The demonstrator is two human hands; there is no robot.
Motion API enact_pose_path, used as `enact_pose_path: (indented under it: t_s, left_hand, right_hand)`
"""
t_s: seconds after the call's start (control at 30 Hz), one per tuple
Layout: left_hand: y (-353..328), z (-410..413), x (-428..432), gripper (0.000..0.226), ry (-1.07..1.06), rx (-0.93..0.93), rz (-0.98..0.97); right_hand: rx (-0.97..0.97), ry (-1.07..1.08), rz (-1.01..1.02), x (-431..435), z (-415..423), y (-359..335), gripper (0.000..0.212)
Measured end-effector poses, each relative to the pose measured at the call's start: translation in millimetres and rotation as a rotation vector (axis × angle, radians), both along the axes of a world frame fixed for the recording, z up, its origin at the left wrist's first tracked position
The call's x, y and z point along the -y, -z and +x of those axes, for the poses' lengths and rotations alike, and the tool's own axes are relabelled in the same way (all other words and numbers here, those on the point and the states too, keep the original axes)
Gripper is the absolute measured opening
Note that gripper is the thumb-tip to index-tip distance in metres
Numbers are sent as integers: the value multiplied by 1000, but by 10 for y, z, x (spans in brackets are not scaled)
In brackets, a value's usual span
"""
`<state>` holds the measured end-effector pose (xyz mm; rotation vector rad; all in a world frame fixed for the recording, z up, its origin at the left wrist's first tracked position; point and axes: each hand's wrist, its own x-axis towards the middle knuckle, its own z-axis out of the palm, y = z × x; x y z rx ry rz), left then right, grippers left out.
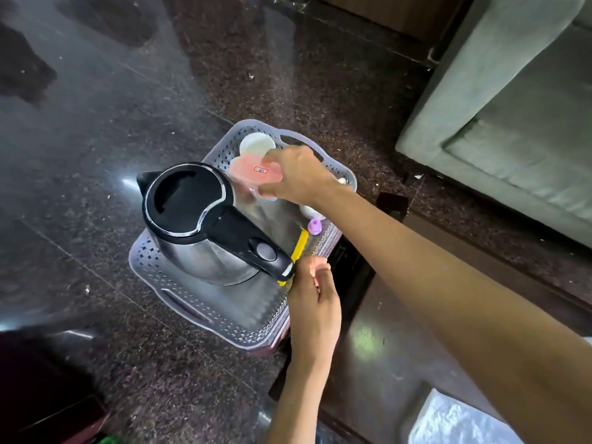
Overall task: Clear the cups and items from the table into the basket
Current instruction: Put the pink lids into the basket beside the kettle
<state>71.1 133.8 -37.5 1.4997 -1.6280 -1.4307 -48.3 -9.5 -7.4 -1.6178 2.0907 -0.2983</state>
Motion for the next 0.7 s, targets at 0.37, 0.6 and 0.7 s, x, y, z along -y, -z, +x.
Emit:
enact_pose_path:
  t_s: [0.37, 0.6, 0.7]
  left_hand:
    - [27, -21, 25, 11, 12, 28, 0]
    - [36, -6, 30, 12, 17, 22, -3]
    - [34, -17, 31, 12, 15, 28, 4]
  right_hand:
    - [85, 43, 100, 282, 69, 84, 54]
    - [115, 13, 118, 292, 35, 106, 55]
    - [152, -2, 146, 321, 14, 63, 53]
